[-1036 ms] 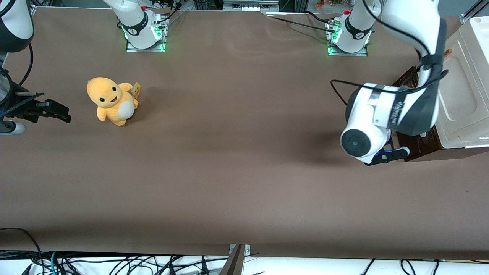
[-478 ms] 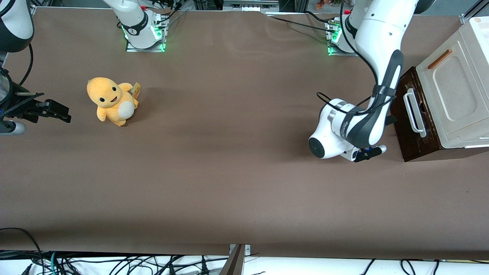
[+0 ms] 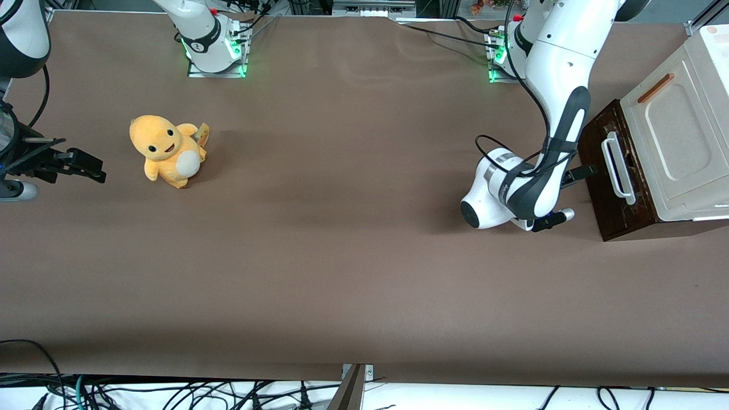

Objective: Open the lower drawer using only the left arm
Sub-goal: 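Swing the left gripper out and lower it toward the lower drawer's white handle, then close the left gripper around the white handle of the lower drawer, then pull the handle with the left gripper, sliding the drawer out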

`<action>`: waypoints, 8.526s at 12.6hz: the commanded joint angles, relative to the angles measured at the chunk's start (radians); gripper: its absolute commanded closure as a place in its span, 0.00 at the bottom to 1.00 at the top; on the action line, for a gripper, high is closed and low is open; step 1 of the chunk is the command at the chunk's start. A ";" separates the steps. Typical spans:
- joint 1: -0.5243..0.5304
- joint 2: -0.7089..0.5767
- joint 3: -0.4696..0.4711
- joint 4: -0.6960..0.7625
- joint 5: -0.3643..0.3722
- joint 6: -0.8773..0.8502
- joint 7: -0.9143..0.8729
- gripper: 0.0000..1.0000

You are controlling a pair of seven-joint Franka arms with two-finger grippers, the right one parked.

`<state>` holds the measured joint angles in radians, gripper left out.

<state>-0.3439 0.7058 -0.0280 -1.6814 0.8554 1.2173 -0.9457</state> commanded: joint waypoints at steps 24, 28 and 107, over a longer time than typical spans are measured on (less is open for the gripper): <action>0.132 0.020 -0.001 -0.129 0.195 0.077 -0.030 0.14; 0.135 0.018 -0.001 -0.129 0.197 0.074 -0.012 0.21; 0.109 0.041 -0.171 0.009 0.082 -0.067 -0.018 0.91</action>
<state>-0.2230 0.7359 -0.1980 -1.7064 0.9616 1.1939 -0.9763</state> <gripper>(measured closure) 0.811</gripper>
